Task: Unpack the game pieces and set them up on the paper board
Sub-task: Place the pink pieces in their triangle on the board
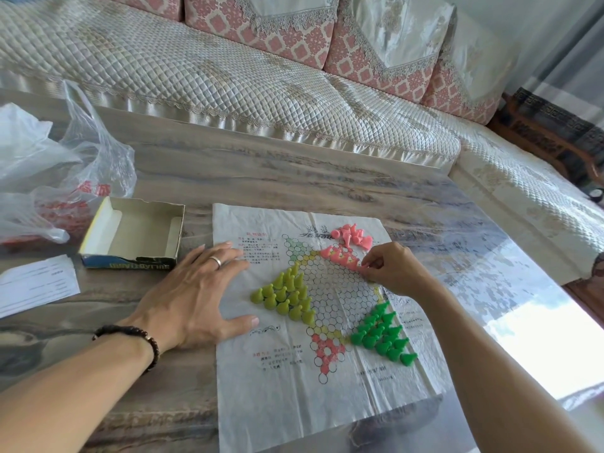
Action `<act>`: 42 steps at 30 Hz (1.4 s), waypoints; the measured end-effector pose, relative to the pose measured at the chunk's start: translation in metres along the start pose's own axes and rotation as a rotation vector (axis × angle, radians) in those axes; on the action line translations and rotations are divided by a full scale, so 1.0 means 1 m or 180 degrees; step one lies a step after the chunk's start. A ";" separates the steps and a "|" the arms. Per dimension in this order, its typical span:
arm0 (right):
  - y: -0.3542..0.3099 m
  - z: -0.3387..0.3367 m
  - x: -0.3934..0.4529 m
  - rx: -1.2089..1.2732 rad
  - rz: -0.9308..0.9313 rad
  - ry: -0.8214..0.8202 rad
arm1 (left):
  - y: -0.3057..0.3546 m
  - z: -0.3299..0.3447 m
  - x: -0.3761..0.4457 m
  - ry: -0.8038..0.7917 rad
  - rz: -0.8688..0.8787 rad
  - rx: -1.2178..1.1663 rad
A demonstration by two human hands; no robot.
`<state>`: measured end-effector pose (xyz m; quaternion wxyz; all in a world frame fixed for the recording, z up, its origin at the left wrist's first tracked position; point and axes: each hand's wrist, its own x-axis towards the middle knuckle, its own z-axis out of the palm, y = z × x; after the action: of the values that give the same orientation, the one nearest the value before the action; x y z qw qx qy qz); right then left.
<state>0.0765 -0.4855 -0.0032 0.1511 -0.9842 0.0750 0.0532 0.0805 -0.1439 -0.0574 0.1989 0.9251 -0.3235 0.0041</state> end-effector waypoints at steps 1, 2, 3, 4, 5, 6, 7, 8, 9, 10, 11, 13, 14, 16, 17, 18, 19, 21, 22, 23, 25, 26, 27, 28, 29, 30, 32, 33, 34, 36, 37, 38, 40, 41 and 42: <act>0.000 0.000 0.000 -0.0012 0.0008 -0.0014 | 0.000 0.000 0.000 0.0008 0.0003 0.0007; 0.000 0.000 0.000 -0.0021 0.0011 -0.0018 | 0.000 0.000 0.000 0.0015 0.0004 0.0015; 0.001 0.000 0.001 -0.0023 0.0012 -0.0010 | 0.000 0.000 0.000 0.0020 0.0006 0.0020; 0.001 0.000 0.001 -0.0023 0.0012 -0.0007 | -0.001 0.000 0.000 0.0019 0.0007 0.0021; 0.001 0.001 0.001 -0.0025 0.0006 -0.0012 | 0.000 0.000 0.000 0.0017 0.0008 0.0019; 0.001 0.001 0.001 -0.0041 -0.0006 -0.0033 | 0.000 0.000 0.000 0.0013 0.0009 0.0018; 0.002 0.000 0.001 -0.0055 -0.0011 -0.0069 | 0.000 0.000 0.000 0.0012 0.0012 0.0022; 0.002 -0.001 0.000 -0.0049 -0.0010 -0.0108 | 0.000 0.000 0.000 0.0016 0.0016 0.0031; 0.003 -0.003 0.000 -0.0031 -0.0011 -0.0130 | 0.000 0.000 0.000 0.0020 0.0019 0.0041; 0.004 -0.005 0.000 -0.0004 -0.0021 -0.0105 | 0.000 0.000 0.000 0.0021 0.0019 0.0042; 0.004 -0.007 0.000 0.0012 -0.0033 -0.0014 | 0.000 0.000 0.000 0.0018 0.0018 0.0030; 0.004 -0.012 0.005 -0.0023 -0.0049 0.0254 | 0.001 -0.001 0.000 0.0014 0.0023 0.0017; 0.003 -0.014 0.008 -0.0041 -0.0053 0.0355 | 0.001 -0.001 0.000 0.0017 0.0028 0.0019; -0.004 -0.017 0.016 -0.0052 -0.0105 0.0469 | 0.001 -0.002 -0.001 0.0035 0.0034 -0.0011; -0.009 -0.018 0.021 -0.0045 -0.0129 0.0508 | 0.002 -0.002 -0.001 0.0038 0.0028 -0.0027; -0.014 -0.016 0.027 -0.0025 -0.0123 0.0547 | 0.002 -0.003 -0.001 0.0033 0.0020 -0.0025; -0.018 -0.016 0.031 -0.0007 -0.0082 0.0587 | 0.002 -0.003 -0.001 0.0032 0.0022 -0.0017; -0.027 -0.011 0.039 -0.0033 0.0090 0.0640 | 0.003 -0.003 -0.001 0.0025 0.0010 -0.0008; -0.029 -0.009 0.043 -0.0092 0.0173 0.0649 | 0.003 -0.002 0.000 0.0029 0.0000 -0.0006; -0.031 -0.005 0.046 -0.0162 0.0233 0.0656 | 0.002 -0.002 -0.001 0.0032 -0.0007 0.0002; -0.033 0.002 0.051 -0.0250 0.0308 0.0700 | 0.002 -0.003 -0.001 0.0026 -0.0005 0.0031; -0.034 0.005 0.052 -0.0246 0.0324 0.0742 | 0.002 -0.002 -0.001 0.0019 -0.0003 0.0039; -0.034 0.007 0.054 -0.0246 0.0328 0.0791 | 0.002 -0.002 -0.001 0.0018 -0.0002 0.0026; -0.034 0.009 0.055 -0.0267 0.0323 0.0817 | 0.003 -0.002 -0.001 0.0022 -0.0007 -0.0005; -0.035 0.009 0.055 -0.0315 0.0316 0.0802 | 0.003 -0.003 -0.001 0.0034 -0.0007 -0.0037; -0.035 0.008 0.055 -0.0361 0.0316 0.0755 | 0.003 -0.003 -0.001 0.0046 -0.0006 -0.0060; -0.035 0.005 0.054 -0.0339 0.0311 0.0688 | 0.004 -0.003 -0.001 0.0039 -0.0003 -0.0044; -0.035 0.003 0.054 -0.0255 0.0302 0.0695 | 0.004 -0.004 -0.002 0.0026 -0.0004 -0.0007; -0.034 0.000 0.053 -0.0118 0.0293 0.0724 | 0.003 -0.004 -0.001 0.0015 -0.0012 0.0030; -0.035 -0.006 0.050 0.0265 0.0307 0.0778 | 0.003 -0.004 -0.001 -0.0002 -0.0036 0.0060; -0.036 -0.009 0.049 0.0451 0.0329 0.0794 | 0.004 -0.004 -0.001 -0.0011 -0.0045 0.0067; -0.038 -0.012 0.048 0.0617 0.0345 0.0805 | 0.004 -0.004 -0.001 -0.0015 -0.0047 0.0076; -0.039 -0.015 0.046 0.0890 0.0340 0.0805 | 0.004 -0.004 0.000 0.0000 -0.0044 0.0075; -0.039 -0.015 0.046 0.0981 0.0339 0.0784 | 0.004 -0.004 -0.001 0.0005 -0.0044 0.0065; -0.039 -0.014 0.046 0.1023 0.0328 0.0763 | 0.004 -0.004 -0.001 0.0005 -0.0046 0.0057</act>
<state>0.1289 -0.4595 0.0157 0.2933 -0.9416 0.1502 -0.0693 0.0779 -0.1446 -0.0520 0.1909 0.9291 -0.3166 0.0063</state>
